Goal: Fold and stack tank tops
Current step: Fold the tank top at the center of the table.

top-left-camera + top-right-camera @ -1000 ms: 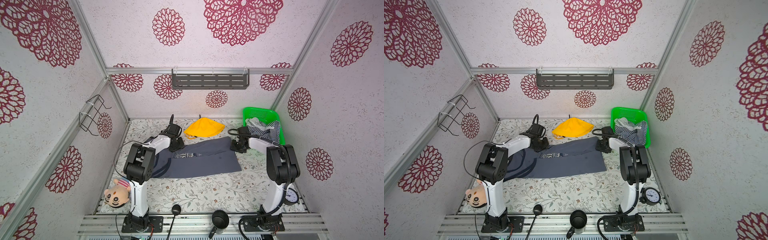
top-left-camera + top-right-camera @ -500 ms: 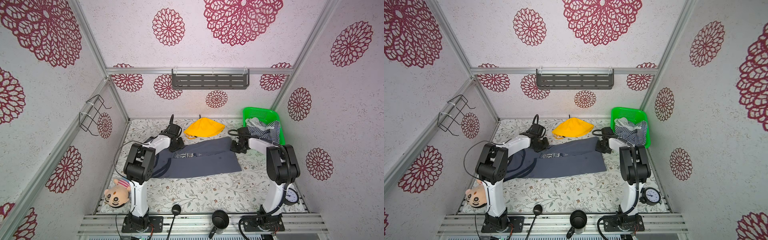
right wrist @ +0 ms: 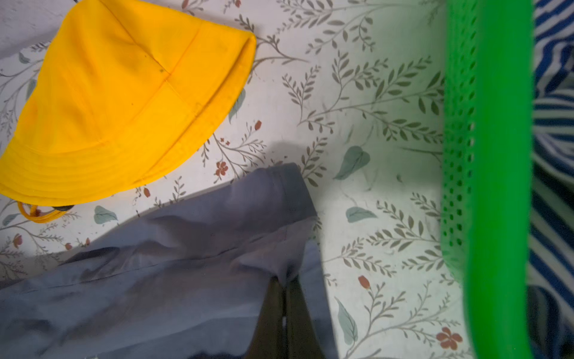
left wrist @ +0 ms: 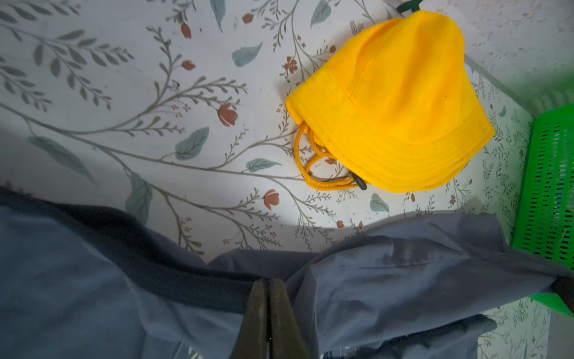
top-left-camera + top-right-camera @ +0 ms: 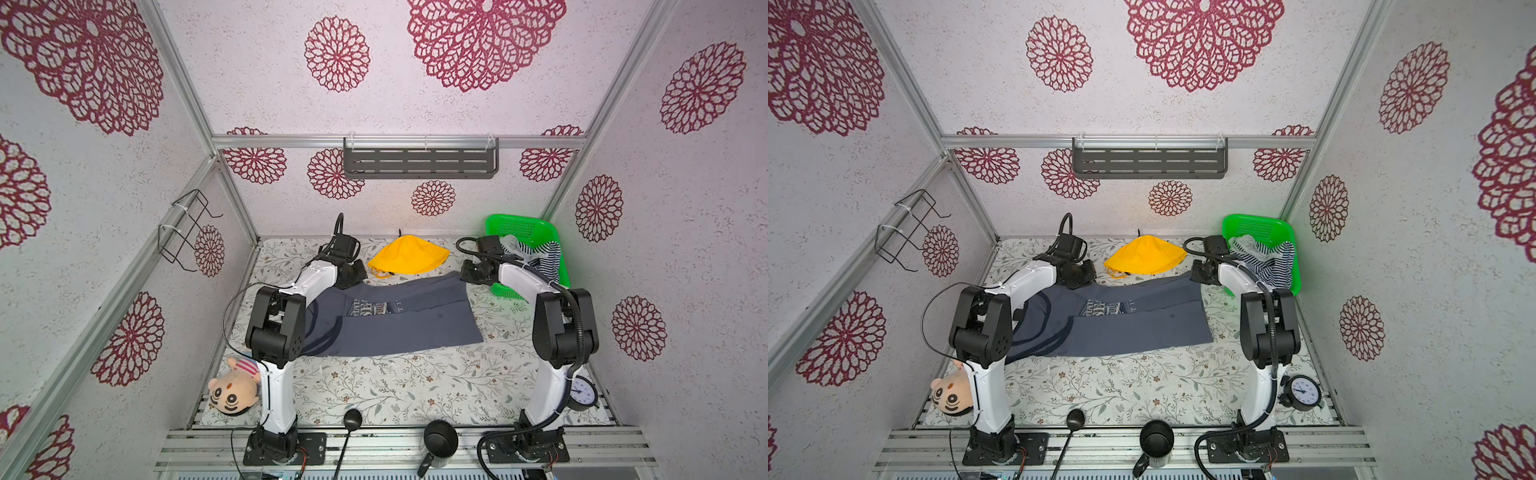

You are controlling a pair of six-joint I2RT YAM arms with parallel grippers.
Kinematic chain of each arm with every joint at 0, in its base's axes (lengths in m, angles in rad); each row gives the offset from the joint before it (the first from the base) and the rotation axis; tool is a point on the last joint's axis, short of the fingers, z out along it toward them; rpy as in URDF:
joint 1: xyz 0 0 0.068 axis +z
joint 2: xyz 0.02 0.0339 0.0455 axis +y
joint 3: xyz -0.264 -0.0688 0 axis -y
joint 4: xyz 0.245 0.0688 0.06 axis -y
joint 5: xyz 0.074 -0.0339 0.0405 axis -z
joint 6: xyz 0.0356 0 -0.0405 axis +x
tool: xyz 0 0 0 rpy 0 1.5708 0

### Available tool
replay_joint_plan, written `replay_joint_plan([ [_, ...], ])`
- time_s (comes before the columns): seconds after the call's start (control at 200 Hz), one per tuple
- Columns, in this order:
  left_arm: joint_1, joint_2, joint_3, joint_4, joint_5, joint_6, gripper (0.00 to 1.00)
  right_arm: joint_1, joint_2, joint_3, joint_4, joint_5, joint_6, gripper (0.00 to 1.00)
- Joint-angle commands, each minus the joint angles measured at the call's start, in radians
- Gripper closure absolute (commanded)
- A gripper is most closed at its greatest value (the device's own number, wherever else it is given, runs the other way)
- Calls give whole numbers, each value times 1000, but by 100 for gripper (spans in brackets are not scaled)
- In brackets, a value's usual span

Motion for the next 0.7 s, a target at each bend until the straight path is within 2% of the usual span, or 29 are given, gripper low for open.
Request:
replay_joint_plan([
  [0.0,20,22,38,-12,-6,33,100,0,18,47,10,-10,-19,97],
  [0.465,112,128,178,65,42,14,100,-17,94,128,286,-34,-12,100],
  [0.691,122,182,240,71,58,16,100,-26,139,161,310,-36,-34,100],
])
